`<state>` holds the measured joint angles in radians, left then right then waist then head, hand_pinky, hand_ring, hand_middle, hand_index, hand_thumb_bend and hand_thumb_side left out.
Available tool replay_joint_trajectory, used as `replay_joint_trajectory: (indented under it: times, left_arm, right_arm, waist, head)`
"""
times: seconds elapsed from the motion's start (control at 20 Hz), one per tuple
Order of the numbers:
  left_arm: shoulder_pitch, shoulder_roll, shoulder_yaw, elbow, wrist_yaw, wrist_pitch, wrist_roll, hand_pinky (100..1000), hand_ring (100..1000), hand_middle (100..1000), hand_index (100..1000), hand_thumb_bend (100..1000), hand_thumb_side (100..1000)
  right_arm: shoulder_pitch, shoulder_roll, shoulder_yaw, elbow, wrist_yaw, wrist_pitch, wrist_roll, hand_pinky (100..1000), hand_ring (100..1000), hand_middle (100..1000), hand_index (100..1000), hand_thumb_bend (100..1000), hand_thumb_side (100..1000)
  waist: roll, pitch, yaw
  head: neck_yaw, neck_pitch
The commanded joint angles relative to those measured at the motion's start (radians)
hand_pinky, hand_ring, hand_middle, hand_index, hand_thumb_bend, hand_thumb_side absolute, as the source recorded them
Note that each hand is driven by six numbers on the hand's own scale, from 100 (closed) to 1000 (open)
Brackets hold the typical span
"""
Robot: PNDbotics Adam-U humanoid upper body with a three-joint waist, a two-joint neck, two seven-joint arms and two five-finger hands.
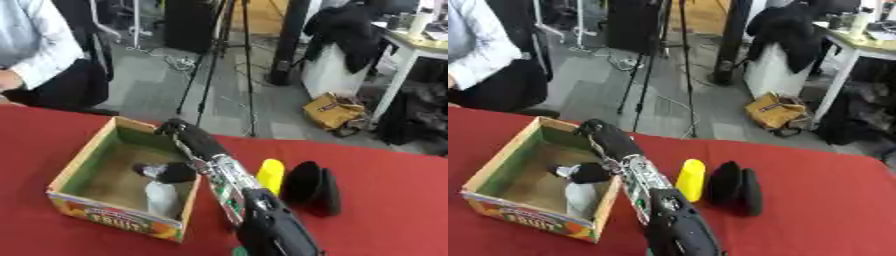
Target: Pick up objects on the table and place them in the box.
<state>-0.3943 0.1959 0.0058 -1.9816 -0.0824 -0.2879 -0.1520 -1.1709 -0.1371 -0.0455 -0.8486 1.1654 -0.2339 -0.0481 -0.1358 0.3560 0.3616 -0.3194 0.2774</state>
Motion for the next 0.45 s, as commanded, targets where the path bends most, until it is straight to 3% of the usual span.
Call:
replay_joint_trajectory:
  times: [0.05,0.2,0.25,0.3,0.45]
  left_arm:
    - [-0.011,0.009,0.005,-0.018,-0.002,-0.001,0.001,950,813,794,783,100,726]
    - [-0.007,0.017,0.016,-0.018,-0.01,-0.001,0.011,952,812,793,783,100,722]
    - [-0.006,0.018,0.018,-0.018,-0.013,-0.001,0.014,950,812,794,784,100,719]
    - [-0.004,0.022,0.021,-0.018,-0.017,-0.001,0.017,950,813,794,784,100,717]
    - [0.001,0.028,0.027,-0.018,-0.026,0.0,0.026,950,813,795,785,100,716]
  right_arm:
    - [-0.027,-0.03,-0.009,-0.062,-0.049,0.001,0.007,948,1000,864,869,575,821]
    - [-0.021,-0.046,-0.015,-0.176,-0.16,0.022,0.01,955,1000,868,874,554,837]
    - [-0.016,-0.051,-0.012,-0.214,-0.197,0.035,0.016,957,1000,868,876,492,1000]
    - [-0.011,-0.055,-0.012,-0.266,-0.242,0.045,0.012,959,1000,868,875,525,856]
    - [0.013,-0.067,0.002,-0.394,-0.347,0.089,0.026,963,1000,868,875,499,886]
  waist:
    - [0.016,-0.02,-0.006]
    - [0.02,-0.027,-0.03]
    - [0.021,-0.029,-0.035]
    - [0.026,-0.033,-0.046]
    - [0.032,-0.041,-0.064]
  head:
    - [0.011,0.0]
    - [0.04,0.006]
    - [0.046,0.007]
    - [0.062,0.009]
    - [0.081,0.013]
